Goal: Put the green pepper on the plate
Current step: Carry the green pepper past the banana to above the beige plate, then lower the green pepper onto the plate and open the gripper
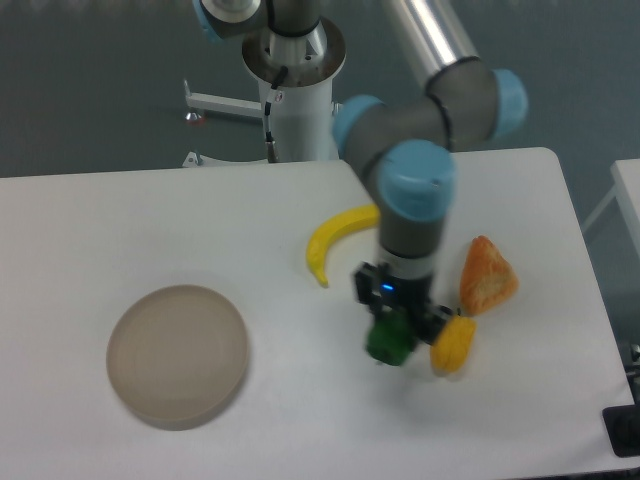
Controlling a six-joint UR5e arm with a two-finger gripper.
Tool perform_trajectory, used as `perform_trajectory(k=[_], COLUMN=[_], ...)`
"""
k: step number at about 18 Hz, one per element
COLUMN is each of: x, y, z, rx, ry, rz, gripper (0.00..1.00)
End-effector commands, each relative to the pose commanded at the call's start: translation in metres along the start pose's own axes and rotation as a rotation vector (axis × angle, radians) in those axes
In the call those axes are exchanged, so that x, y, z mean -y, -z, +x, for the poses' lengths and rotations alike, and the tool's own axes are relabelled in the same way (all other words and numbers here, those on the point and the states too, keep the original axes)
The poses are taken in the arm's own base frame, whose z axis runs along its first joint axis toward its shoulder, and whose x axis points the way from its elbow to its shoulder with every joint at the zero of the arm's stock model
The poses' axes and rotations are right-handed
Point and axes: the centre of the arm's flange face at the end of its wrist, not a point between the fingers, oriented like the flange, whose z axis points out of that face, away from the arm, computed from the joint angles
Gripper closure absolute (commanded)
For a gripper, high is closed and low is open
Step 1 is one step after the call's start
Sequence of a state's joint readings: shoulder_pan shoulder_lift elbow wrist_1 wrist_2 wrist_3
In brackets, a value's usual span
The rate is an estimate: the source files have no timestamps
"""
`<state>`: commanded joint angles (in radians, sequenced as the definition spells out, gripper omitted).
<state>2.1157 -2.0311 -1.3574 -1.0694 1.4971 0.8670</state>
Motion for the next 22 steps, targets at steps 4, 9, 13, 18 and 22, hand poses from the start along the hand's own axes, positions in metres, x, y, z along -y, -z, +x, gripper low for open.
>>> perform_trajectory(k=[4, 9, 13, 18, 22], x=[0.032, 0.071, 0.088, 0.099, 0.102], y=[-0.014, -0.037, -0.057, -0.086, -0.098], z=[0.054, 0.114, 0.149, 0.173, 0.187], rx=[-0.018, -0.041, -0.068, -0.089, -0.101], ry=[0.127, 0.223, 0.238, 0.217, 0.218], rz=[0.009, 0.019, 0.0, -0.022, -0.034], gripper=[0.68, 0.68, 0.68, 0.68, 0.68])
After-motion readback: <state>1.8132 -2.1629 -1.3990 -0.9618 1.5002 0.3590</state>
